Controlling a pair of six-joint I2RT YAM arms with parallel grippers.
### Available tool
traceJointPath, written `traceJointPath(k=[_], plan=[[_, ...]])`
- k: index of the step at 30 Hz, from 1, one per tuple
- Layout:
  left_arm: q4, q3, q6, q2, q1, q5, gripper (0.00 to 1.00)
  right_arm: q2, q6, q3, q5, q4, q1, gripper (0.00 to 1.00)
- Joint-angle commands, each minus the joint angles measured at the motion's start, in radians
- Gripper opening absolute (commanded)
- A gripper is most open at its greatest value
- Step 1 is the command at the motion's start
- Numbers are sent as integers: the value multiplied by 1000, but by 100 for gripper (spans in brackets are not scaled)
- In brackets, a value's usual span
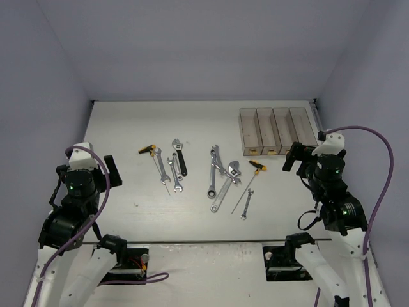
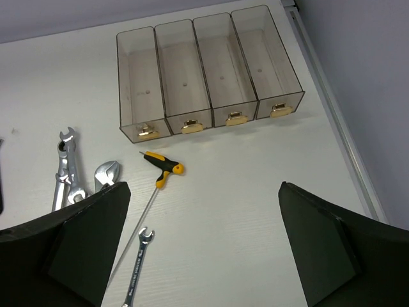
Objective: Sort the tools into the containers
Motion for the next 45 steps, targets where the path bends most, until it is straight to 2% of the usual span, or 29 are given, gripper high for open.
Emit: traceJointPath(k=[1, 8, 16, 23, 26, 30, 32, 41, 45], plan=[[58, 13, -6, 42, 4, -14, 98, 77, -69, 58, -156, 74, -2, 100], [10, 44, -5, 101, 5, -45, 97, 301, -44, 145, -321, 79, 30, 100], [-4, 54, 19, 123, 5, -38, 97, 646, 36, 284, -168, 87, 284, 100], [-54, 79, -25, 133, 5, 9, 97, 926, 79, 370, -178, 137, 349, 99], [-70, 84, -38, 129, 5, 34, 97, 1003, 83, 397, -181, 166, 359, 92], [-84, 61, -41, 124, 5, 32, 97, 1091, 90, 401, -193, 249, 372, 59], [-91, 59, -51, 124, 5, 34, 97, 1137, 89, 405, -190, 263, 376, 52], [-97, 49, -57, 122, 5, 49, 98, 1248, 81, 414, -192, 315, 389, 50], [-100, 43, -61, 122, 5, 55, 97, 1284, 90, 421, -153, 326, 389, 40]])
